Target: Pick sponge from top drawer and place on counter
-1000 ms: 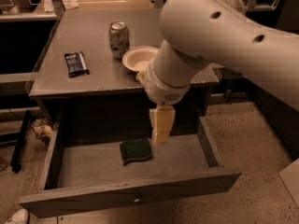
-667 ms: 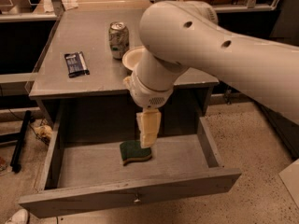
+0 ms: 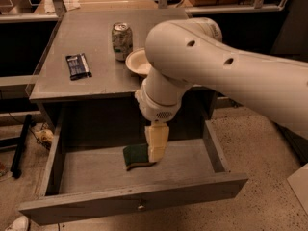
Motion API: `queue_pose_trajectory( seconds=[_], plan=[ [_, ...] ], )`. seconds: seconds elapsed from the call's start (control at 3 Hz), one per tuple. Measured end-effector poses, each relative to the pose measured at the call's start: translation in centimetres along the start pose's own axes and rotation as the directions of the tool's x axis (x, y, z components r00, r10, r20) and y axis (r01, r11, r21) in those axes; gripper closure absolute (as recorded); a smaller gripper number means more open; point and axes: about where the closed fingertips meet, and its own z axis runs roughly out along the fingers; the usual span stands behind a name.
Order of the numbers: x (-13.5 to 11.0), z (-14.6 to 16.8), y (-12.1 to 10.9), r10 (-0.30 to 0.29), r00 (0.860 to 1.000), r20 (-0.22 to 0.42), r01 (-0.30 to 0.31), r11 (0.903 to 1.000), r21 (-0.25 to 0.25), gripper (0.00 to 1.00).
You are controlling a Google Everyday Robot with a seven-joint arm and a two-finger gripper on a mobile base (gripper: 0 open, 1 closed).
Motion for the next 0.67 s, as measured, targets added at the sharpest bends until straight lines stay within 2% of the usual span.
queue_pose_trajectory(
  seconds=[0.33, 0.67],
  plan=[
    [2.6, 3.4, 1.5, 0.085, 0.995, -0.050, -0.086, 0.9961, -0.022, 0.00],
    [4.8, 5.9, 1.8, 0.131, 0.988, -0.077, -0.134, 0.9906, -0.028, 0.00]
  ],
)
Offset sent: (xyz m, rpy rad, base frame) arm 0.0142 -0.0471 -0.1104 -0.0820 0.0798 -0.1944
